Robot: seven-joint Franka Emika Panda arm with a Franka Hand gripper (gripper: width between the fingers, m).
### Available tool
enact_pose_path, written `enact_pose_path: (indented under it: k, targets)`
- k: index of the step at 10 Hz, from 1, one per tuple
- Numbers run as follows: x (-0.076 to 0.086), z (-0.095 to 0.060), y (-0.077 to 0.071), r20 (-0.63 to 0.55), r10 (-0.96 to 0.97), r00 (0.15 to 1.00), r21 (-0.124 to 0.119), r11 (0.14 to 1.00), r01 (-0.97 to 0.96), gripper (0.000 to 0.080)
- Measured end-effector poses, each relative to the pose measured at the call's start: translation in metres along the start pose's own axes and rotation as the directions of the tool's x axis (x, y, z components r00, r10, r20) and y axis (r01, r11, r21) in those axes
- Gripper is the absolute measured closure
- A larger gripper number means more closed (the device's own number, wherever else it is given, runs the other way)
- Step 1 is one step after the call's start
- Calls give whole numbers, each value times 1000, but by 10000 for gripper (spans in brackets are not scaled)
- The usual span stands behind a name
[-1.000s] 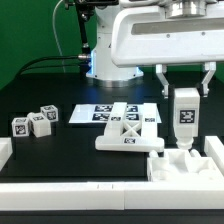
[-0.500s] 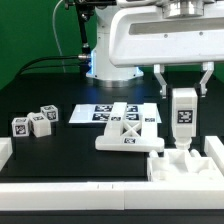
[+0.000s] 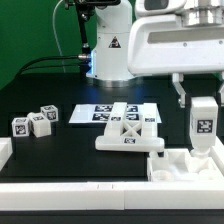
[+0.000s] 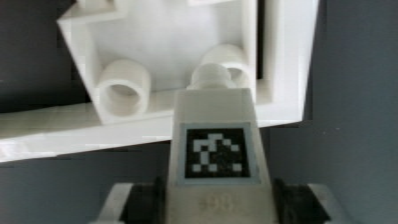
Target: Assemble chair
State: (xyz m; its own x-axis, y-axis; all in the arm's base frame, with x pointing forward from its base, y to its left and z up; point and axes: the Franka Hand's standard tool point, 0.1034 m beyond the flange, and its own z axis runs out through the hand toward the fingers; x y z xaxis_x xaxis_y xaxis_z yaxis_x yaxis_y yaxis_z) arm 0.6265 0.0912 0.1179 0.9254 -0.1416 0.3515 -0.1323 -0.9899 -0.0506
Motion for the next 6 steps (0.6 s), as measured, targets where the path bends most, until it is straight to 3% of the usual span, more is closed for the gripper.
enact_pose_path:
  k: [2,6]
  targets:
    - [3,12,-4,-2,-8,1000,-5,1000,8,515]
    - [8,20,-10,-26,-19,999,-2,1000,19,515]
